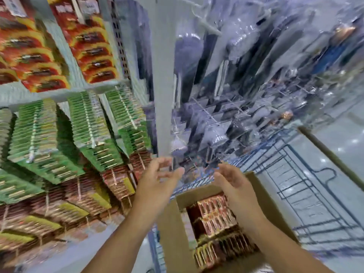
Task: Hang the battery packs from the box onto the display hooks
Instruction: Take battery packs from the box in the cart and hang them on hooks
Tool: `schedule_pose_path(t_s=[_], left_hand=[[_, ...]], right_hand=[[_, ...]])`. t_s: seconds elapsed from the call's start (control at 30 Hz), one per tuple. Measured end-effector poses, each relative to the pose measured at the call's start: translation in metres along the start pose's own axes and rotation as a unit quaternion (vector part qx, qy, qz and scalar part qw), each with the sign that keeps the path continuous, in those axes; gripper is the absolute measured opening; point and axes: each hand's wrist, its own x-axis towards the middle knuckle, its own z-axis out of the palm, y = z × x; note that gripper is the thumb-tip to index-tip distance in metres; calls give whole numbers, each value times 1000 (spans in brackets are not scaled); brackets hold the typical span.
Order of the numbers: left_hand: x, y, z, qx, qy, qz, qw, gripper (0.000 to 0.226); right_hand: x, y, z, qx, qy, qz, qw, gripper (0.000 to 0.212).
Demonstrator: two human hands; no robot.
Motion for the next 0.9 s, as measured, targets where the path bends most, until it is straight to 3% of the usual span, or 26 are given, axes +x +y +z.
schedule_pose_path(t_s=[0.17, 0.43, 0.7, 0.9], left_hand=[[17, -23, 93, 68, -24, -22, 997, 29], [40, -109, 210, 191, -48, -100, 975, 33], [80, -224, 277, 311, -110, -128, 935, 44], [98, -296, 303, 437, -154, -91, 881, 58]], right_hand=[[40, 58, -80, -24, 52, 54, 997, 17], [94, 174, -149, -117, 87, 149, 978, 33], [127, 292, -136, -280, 49, 216, 934, 50], [135, 336, -117, -376, 65, 230, 895, 61]])
